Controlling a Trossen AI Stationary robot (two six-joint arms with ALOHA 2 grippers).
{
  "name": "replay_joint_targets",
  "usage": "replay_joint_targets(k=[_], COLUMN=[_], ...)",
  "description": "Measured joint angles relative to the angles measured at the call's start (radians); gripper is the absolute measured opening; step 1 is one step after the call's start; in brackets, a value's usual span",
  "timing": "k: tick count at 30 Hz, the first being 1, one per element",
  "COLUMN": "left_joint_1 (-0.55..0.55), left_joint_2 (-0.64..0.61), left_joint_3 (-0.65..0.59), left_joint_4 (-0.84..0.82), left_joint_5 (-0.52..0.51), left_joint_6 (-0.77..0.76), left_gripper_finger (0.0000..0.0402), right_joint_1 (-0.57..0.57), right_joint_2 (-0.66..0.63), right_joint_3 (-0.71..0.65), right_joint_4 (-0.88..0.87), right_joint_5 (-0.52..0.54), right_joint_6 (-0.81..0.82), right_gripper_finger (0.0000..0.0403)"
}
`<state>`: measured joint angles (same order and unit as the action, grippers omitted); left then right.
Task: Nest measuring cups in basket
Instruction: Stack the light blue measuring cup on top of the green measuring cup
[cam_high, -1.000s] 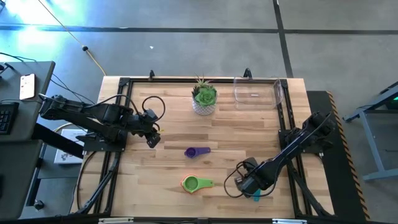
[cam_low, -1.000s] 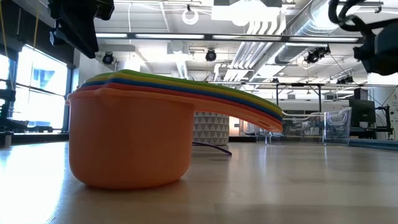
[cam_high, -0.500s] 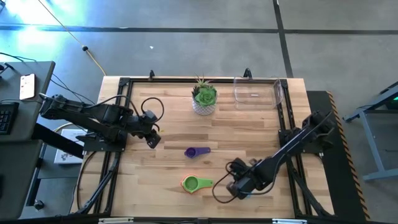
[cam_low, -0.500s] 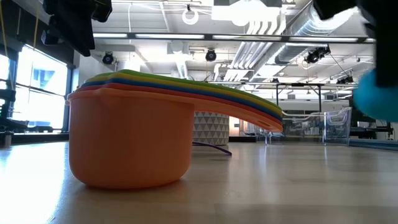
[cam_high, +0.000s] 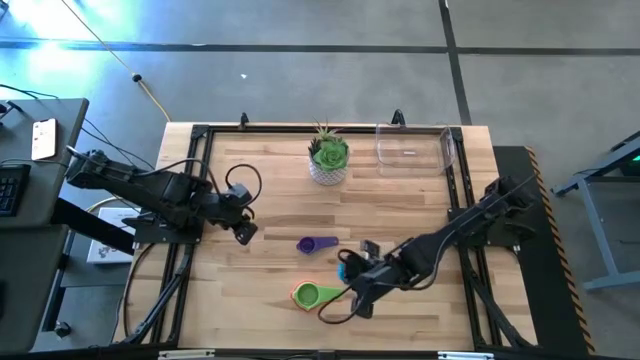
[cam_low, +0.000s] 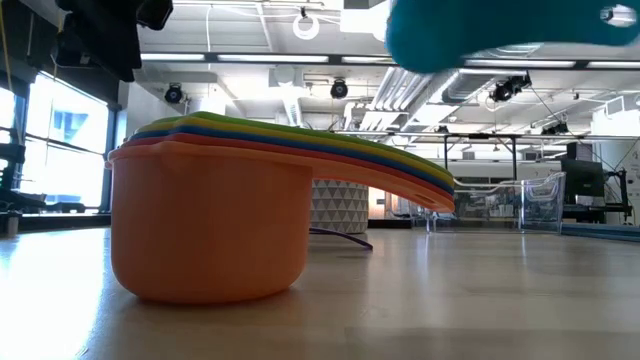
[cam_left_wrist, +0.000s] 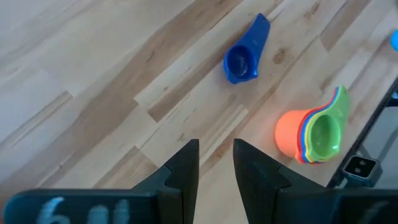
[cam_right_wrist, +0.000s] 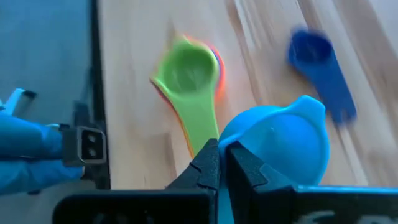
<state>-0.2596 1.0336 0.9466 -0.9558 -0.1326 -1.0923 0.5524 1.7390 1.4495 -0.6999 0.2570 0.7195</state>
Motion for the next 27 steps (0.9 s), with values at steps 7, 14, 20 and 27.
replay_joint_targets(k=[7, 14, 20, 27], left_joint_1=[-0.019, -0.016, -0.009, -0.009], left_joint_2=[0.000, 0.000, 0.000, 0.000], left_joint_3=[0.000, 0.000, 0.000, 0.000], left_joint_4=[0.079, 0.158, 0.169, 0.169], left_joint_5=[0.018, 0.020, 0.024, 0.019], left_joint_6=[-0.009, -0.035, -0.111, -0.178], left_gripper_finger=[0.0090, 0.0090, 0.0090, 0.0090], right_joint_1=[-0.045, -0.083, -0.095, -0.095], right_joint_2=[0.000, 0.006, 0.056, 0.104], right_joint_3=[0.044, 0.061, 0.062, 0.062], right_joint_4=[0.145, 0.258, 0.311, 0.317], right_joint_5=[-0.031, -0.088, -0.135, -0.191], right_joint_6=[-0.281, -0.570, -0.681, -0.701], right_gripper_finger=[0.0001, 0.0001, 0.0001, 0.0000])
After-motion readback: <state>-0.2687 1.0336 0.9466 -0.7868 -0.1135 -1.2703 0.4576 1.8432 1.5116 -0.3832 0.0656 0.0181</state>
